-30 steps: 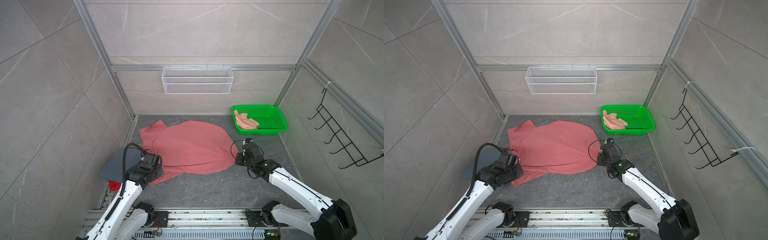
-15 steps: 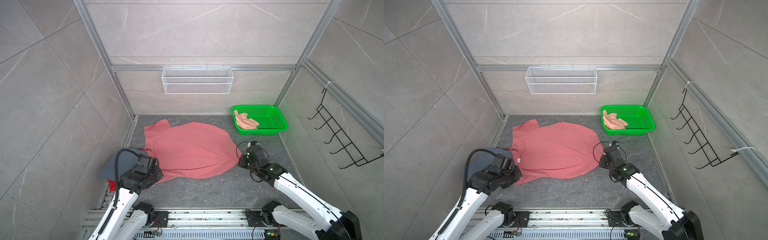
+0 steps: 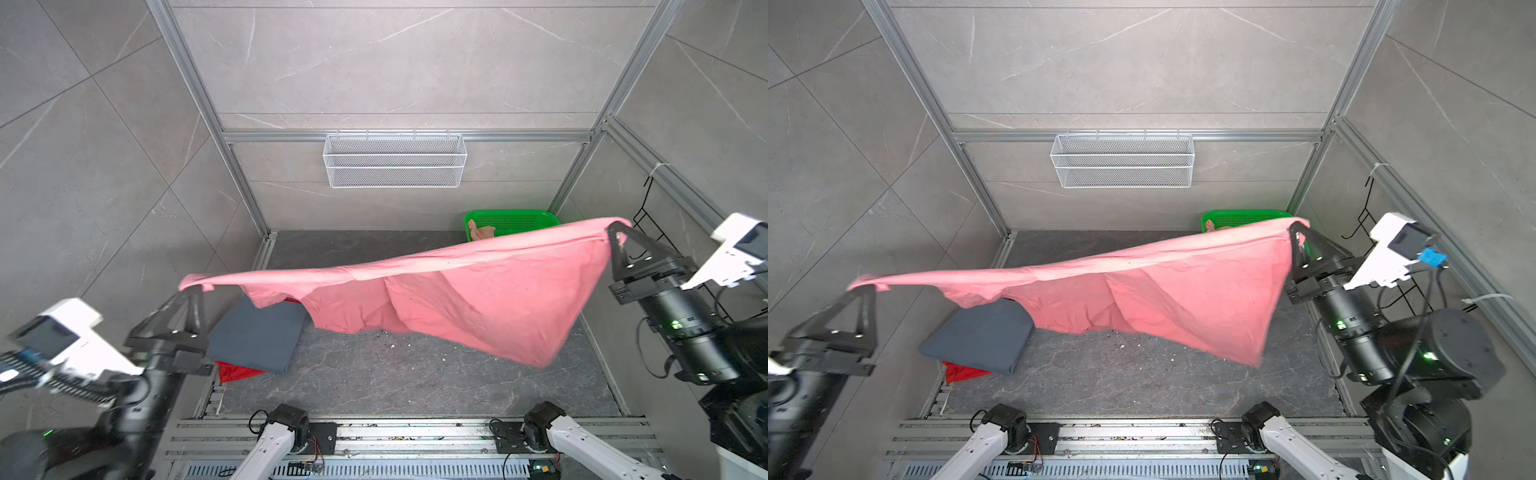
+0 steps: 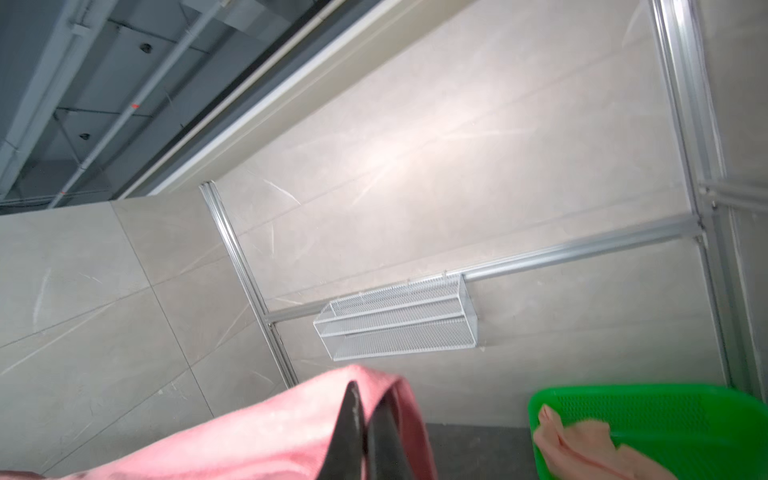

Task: Fold and stack the t-shirts
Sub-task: 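Swing the held shirt away from the robot with both grippers, stretched wide, then lay the pink t-shirt flat on the table and open both grippers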

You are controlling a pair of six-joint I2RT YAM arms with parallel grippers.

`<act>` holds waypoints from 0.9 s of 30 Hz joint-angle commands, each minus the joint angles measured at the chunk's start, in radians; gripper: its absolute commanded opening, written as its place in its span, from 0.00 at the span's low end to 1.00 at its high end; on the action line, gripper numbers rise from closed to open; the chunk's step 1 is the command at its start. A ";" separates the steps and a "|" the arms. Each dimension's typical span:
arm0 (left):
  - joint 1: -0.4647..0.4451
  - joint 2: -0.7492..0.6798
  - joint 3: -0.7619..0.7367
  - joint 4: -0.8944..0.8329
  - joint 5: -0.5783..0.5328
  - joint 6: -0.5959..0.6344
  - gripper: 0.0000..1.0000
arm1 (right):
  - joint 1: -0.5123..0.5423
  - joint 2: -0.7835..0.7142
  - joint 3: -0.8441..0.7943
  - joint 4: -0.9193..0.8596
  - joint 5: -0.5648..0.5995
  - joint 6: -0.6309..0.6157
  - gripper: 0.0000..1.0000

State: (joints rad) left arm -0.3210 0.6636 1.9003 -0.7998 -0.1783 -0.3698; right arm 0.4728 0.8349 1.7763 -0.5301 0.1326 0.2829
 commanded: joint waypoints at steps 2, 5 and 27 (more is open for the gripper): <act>0.000 0.159 0.042 0.193 -0.031 0.158 0.00 | 0.001 0.142 0.071 0.017 -0.001 -0.112 0.00; 0.000 0.275 0.029 0.246 -0.080 0.173 0.00 | 0.001 0.214 0.061 0.090 0.040 -0.125 0.00; 0.003 0.729 0.455 0.459 -0.221 0.388 0.00 | -0.014 0.593 0.386 0.163 0.192 -0.243 0.00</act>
State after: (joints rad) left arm -0.3206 1.5135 2.4062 -0.4286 -0.4011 -0.0093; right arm 0.4622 1.5394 2.2395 -0.3912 0.2817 0.0711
